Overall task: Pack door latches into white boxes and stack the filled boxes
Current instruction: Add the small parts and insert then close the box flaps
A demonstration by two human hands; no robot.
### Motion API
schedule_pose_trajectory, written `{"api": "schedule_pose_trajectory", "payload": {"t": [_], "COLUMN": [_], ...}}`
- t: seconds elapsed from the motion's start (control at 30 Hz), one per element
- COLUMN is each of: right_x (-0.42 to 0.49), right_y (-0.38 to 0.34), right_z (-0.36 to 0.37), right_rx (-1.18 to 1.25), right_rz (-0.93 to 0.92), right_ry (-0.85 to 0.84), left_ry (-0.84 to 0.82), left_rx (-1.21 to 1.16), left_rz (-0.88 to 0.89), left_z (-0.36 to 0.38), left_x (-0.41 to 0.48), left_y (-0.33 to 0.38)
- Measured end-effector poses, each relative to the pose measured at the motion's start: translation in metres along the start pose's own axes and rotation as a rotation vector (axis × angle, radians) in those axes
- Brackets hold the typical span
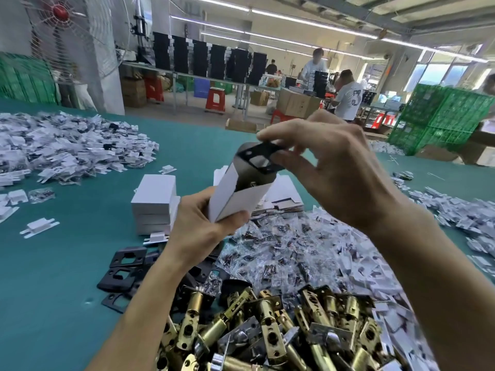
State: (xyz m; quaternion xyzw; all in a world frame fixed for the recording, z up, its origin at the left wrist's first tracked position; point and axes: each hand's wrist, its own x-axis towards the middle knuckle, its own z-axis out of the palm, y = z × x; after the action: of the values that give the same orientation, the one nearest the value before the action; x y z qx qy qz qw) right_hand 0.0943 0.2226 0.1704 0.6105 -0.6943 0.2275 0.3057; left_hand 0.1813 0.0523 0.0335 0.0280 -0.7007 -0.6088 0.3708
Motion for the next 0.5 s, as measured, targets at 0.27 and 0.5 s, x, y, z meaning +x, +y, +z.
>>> {"api": "schedule_pose_trajectory", "payload": {"t": [0.27,0.5], "right_x": [0.011,0.021], "right_y": [-0.023,-0.042], "right_z": [0.001,0.009], "right_rx": [-0.101,-0.234], "right_rz": [-0.068,-0.042], "right_ry": [-0.261,-0.34], "left_ry": [0.003,0.029], "left_rx": [-0.154,-0.201], "left_rz": [0.018,0.034], "left_z": [0.002,0.002], "left_x": [-0.003,-0.002], "left_y": [0.001,-0.003]}}
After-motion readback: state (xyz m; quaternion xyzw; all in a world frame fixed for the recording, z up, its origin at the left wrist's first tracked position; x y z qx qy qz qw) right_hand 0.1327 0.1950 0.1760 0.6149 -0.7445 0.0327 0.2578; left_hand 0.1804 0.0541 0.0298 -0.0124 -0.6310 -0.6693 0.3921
